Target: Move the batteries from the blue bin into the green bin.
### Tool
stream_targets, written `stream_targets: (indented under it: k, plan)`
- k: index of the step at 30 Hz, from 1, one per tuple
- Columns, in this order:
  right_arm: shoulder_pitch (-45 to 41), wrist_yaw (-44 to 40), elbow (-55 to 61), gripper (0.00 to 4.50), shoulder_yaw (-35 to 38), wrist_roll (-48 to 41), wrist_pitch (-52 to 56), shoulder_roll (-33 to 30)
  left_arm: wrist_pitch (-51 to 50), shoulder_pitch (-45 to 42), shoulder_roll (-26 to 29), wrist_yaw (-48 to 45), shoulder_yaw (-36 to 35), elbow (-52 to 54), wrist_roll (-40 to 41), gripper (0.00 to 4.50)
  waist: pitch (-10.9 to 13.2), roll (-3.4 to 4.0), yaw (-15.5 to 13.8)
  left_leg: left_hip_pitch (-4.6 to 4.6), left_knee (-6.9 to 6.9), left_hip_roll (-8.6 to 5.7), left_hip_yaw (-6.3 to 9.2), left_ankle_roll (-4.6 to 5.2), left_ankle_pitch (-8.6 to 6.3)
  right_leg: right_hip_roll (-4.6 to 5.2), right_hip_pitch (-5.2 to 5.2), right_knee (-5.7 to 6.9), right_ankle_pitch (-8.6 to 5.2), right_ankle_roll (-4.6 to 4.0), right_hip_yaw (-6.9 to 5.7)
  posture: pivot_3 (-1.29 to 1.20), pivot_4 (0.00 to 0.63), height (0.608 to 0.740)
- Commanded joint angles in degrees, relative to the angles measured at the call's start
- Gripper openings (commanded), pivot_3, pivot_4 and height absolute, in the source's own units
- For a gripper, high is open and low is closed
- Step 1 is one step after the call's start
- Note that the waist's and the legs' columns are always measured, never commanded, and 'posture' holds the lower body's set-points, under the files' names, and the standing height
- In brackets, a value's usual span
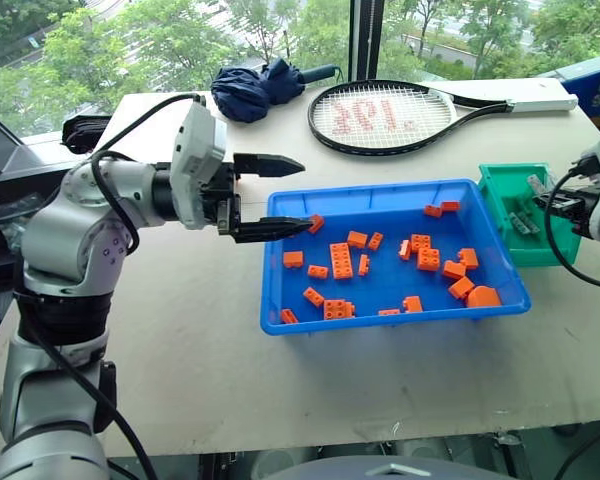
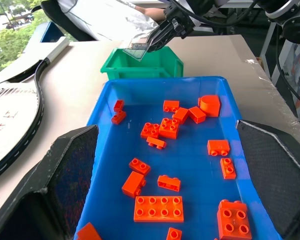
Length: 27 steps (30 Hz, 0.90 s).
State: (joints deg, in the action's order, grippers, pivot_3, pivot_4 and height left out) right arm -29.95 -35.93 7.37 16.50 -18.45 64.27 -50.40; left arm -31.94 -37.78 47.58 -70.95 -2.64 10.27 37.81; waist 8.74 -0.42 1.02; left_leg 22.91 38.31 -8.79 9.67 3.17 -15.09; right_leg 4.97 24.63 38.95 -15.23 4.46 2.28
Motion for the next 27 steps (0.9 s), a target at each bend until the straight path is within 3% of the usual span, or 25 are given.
stream_targets:
  k: [1, 5, 11, 15, 20, 23, 27]
  plan:
    - [0.4, 0.1, 0.3, 2.33, 2.7, -0.1, -3.3, -2.0, 2.4, 0.0, 0.3, 0.2, -0.5, 0.3, -1.9, 4.50, 0.0, 0.00, -0.1, 0.00, 0.00, 0.00, 0.01, 0.00, 0.00, 0.00, 0.00, 0.00, 0.00, 0.00, -0.01, 0.00, 0.150, 0.740]
    - [4.0, -0.2, 0.6, 4.07, 4.7, 0.0, -7.6, -2.5, 3.9, 4.8, 1.2, 1.7, -2.6, 1.0, -3.3, 4.50, 0.0, 0.00, -0.2, 0.00, 0.00, 0.00, 0.01, 0.00, 0.00, 0.00, -0.01, -0.01, 0.00, 0.00, -0.01, 0.00, 0.150, 0.740]
    - [19.7, -12.5, 3.1, 4.07, 15.7, -4.6, -29.5, 1.0, 8.6, 19.5, 1.8, 5.6, -11.7, 2.8, -5.3, 4.50, 0.0, 0.00, -0.3, 0.00, -0.05, 0.01, 0.04, 0.00, 0.00, -0.01, -0.01, -0.04, 0.00, 0.00, -0.03, 0.00, 0.150, 0.740]
    - [32.1, -21.6, 3.0, 4.07, 23.2, -9.8, -34.9, 3.3, 10.7, 31.7, 1.0, 7.1, -17.9, 4.7, -6.2, 4.50, 0.0, 0.02, -0.4, -0.06, -0.02, 0.00, 0.03, 0.00, 0.00, -0.02, -0.08, -0.05, 0.00, 0.00, -0.01, 0.00, 0.150, 0.740]
    - [43.7, -30.4, -0.3, 4.07, 25.2, -11.2, -42.3, 4.4, 17.3, 42.5, -2.8, 9.4, -18.5, 3.8, -10.3, 4.50, 0.0, 0.05, -1.1, -0.33, -0.04, 0.01, 0.03, 0.02, -0.03, 0.00, -0.37, -0.11, 0.00, 0.00, -0.02, 0.00, 0.150, 0.740]
    - [46.2, -33.7, -6.7, 4.07, 24.8, -10.0, -50.6, 5.7, 23.9, 47.3, -5.0, 10.1, -16.5, 2.4, -14.7, 4.50, 0.0, 0.04, -1.6, -1.04, -0.28, 0.03, -0.02, 0.31, -0.24, 0.01, -1.11, -0.36, -0.02, -0.02, 0.00, 0.00, 0.150, 0.740]
    - [46.4, -36.7, -15.4, 4.07, 22.0, -7.2, -59.0, 4.8, 29.1, 50.7, -7.0, 10.7, -15.2, -1.1, -17.5, 4.50, 0.0, 0.14, -1.9, -1.13, -0.31, 0.03, -0.15, 0.42, -0.33, 0.03, -1.19, -0.43, -0.02, -0.02, 0.08, 0.00, 0.150, 0.740]
